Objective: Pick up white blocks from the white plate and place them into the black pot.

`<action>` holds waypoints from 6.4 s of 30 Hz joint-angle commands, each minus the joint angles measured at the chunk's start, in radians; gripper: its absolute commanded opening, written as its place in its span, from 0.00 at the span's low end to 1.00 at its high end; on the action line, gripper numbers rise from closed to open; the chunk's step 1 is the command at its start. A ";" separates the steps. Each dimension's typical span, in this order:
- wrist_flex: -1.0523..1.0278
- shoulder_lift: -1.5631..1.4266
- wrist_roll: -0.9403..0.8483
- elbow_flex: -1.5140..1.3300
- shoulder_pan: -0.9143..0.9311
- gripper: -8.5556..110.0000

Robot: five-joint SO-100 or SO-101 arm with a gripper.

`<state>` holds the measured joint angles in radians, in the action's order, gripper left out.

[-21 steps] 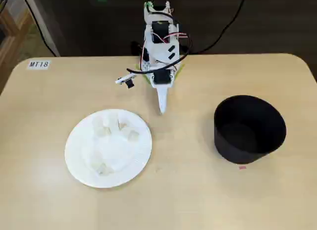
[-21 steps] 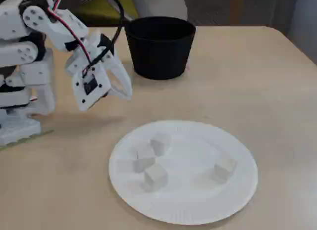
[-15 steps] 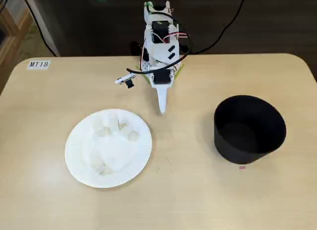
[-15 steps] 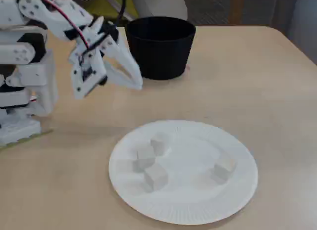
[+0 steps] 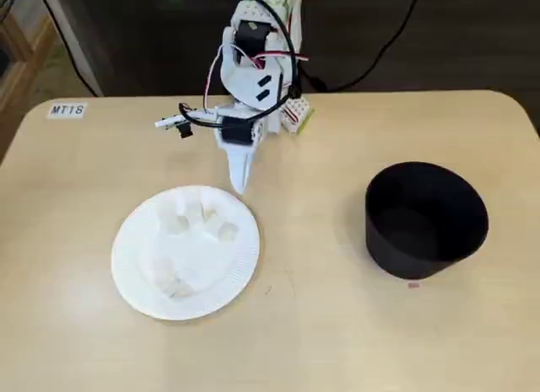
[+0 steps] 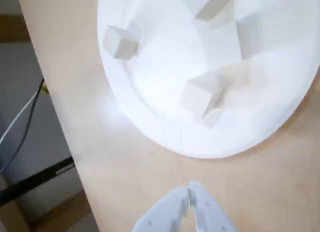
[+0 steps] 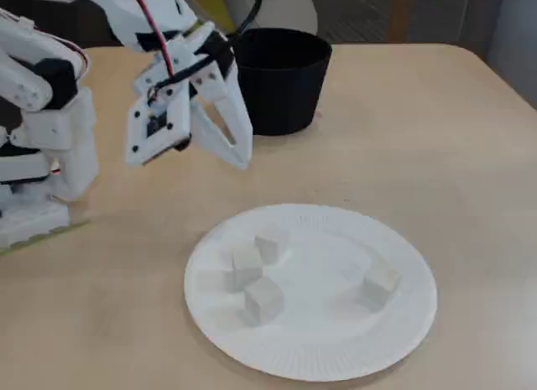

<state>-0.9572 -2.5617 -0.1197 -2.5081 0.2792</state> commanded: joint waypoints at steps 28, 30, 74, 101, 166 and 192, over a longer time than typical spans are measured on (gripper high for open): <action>-0.183 0.862 0.081 0.862 0.253 0.15; -0.176 0.905 0.107 0.914 0.235 0.20; -0.500 1.835 0.379 1.908 0.146 0.08; -0.713 1.298 0.233 2.184 -0.328 0.05; -0.433 0.548 -0.531 0.655 0.287 0.05; -0.379 0.816 -0.555 0.657 0.370 0.27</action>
<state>-1.3576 -1.7533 -0.6826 -1.8745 0.6366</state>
